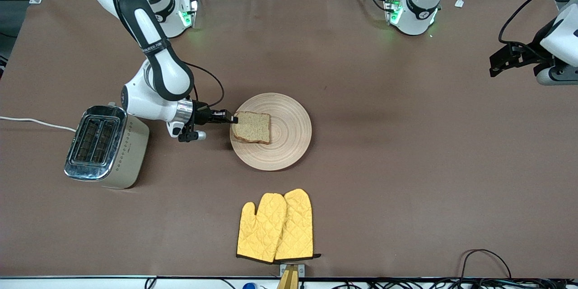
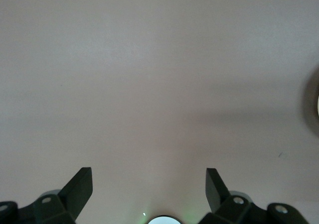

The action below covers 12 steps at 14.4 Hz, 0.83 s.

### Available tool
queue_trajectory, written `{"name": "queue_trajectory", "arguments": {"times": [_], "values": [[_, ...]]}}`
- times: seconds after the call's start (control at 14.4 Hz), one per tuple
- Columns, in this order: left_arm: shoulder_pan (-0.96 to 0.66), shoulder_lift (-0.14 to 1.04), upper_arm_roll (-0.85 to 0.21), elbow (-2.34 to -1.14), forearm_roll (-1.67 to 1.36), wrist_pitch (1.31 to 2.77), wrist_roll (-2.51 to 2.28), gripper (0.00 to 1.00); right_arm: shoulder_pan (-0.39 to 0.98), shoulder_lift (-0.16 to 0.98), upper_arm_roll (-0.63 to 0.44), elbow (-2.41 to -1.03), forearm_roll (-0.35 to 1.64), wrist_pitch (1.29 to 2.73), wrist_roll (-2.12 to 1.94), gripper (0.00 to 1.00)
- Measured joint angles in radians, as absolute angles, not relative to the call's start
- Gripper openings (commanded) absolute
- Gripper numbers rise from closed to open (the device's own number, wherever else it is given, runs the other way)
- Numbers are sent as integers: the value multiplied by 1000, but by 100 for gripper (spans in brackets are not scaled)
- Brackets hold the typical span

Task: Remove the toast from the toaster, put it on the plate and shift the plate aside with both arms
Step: 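Lower the toast onto the plate and open the right gripper, then withdraw the right gripper while the left gripper reaches toward the plate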

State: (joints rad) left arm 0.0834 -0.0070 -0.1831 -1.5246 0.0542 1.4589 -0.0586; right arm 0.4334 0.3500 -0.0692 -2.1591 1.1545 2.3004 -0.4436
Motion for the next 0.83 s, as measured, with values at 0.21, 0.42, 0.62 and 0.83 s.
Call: {"name": "queue_trajectory", "arguments": {"times": [0.21,0.42,0.62,0.83], "values": [[83,-6,-183,-1525,54,1459,-59,100,434,350,-69,-2164,1154,2301,-444,100],[83,-3,-183,-1525,54,1459,-59,100,433,350,-69,-2168,1154,2302,-444,100],[83,0,-183,-1525,54,1460,-59,100,434,347,-68,-2171,1155,2302,-434,100],[83,1,-183,-1525,54,1460,-59,100,450,319,-65,-2174,1155,2301,-378,100]]}}
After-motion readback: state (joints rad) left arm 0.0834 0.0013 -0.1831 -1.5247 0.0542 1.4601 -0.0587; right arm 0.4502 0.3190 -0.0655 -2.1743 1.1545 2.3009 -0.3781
